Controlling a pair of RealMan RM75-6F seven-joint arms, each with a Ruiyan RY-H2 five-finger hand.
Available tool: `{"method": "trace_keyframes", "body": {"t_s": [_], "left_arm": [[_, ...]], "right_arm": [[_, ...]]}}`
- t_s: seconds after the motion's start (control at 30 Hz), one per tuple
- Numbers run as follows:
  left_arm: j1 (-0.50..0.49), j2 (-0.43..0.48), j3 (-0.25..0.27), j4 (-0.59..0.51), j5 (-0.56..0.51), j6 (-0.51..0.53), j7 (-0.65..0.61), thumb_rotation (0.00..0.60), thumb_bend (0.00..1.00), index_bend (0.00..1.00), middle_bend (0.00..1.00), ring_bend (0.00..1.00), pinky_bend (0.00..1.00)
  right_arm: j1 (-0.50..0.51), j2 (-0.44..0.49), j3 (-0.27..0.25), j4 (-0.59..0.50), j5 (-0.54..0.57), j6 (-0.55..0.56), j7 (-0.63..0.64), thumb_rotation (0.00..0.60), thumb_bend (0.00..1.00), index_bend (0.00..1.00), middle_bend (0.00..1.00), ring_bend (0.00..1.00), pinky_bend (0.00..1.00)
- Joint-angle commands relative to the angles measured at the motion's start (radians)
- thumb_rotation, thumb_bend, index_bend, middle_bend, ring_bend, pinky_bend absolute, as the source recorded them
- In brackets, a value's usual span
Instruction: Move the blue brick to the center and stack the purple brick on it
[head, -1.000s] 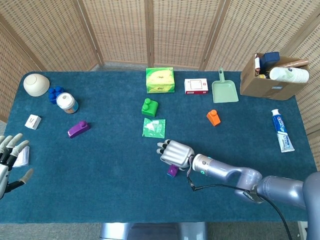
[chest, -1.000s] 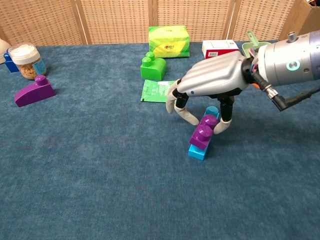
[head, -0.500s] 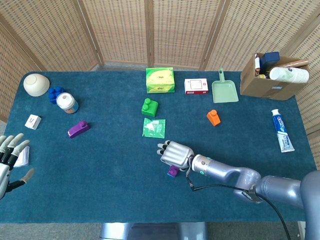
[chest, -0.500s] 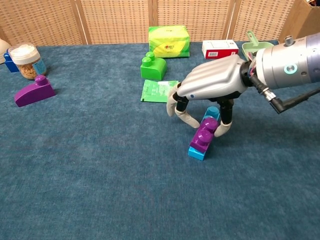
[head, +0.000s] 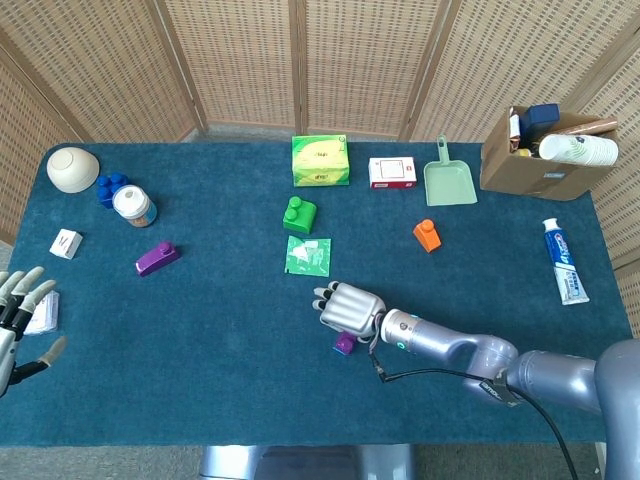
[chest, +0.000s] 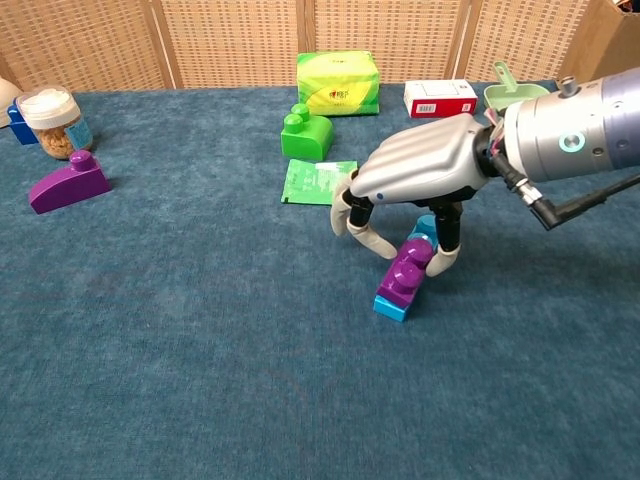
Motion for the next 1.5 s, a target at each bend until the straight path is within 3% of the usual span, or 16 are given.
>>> {"method": "trace_keyframes", "body": {"t_s": [0.03, 0.4, 0.83, 1.03, 1.5], "left_arm": [[0.001, -0.001, 0.000, 0.002, 0.000, 0.001, -0.001, 0.600, 0.33, 0.11, 0.00, 0.00, 0.00], [0.002, -0.005, 0.000, 0.006, -0.001, 0.002, -0.005, 0.600, 0.33, 0.11, 0.00, 0.00, 0.00], [-0.001, -0.002, -0.001, 0.004, 0.001, 0.003, -0.007, 0.600, 0.33, 0.11, 0.00, 0.00, 0.00], [-0.005, 0.008, -0.005, -0.006, 0.010, 0.008, -0.002, 0.600, 0.33, 0.11, 0.00, 0.00, 0.00], [-0.011, 0.019, -0.005, -0.025, 0.016, 0.006, 0.007, 0.600, 0.33, 0.10, 0.00, 0.00, 0.00]], "right_arm": [[0.002, -0.002, 0.000, 0.002, 0.003, -0.002, -0.001, 0.600, 0.16, 0.59, 0.23, 0.12, 0.23], [0.006, -0.005, -0.001, 0.006, 0.016, -0.011, -0.003, 0.600, 0.15, 0.56, 0.23, 0.11, 0.22], [0.000, 0.012, 0.000, -0.007, 0.039, -0.008, -0.016, 0.600, 0.15, 0.32, 0.18, 0.06, 0.20], [-0.013, 0.044, 0.005, -0.040, 0.052, 0.010, -0.013, 0.600, 0.15, 0.26, 0.17, 0.05, 0.20], [-0.068, 0.117, 0.019, -0.118, 0.050, 0.107, 0.036, 0.600, 0.16, 0.24, 0.16, 0.02, 0.15]]}}
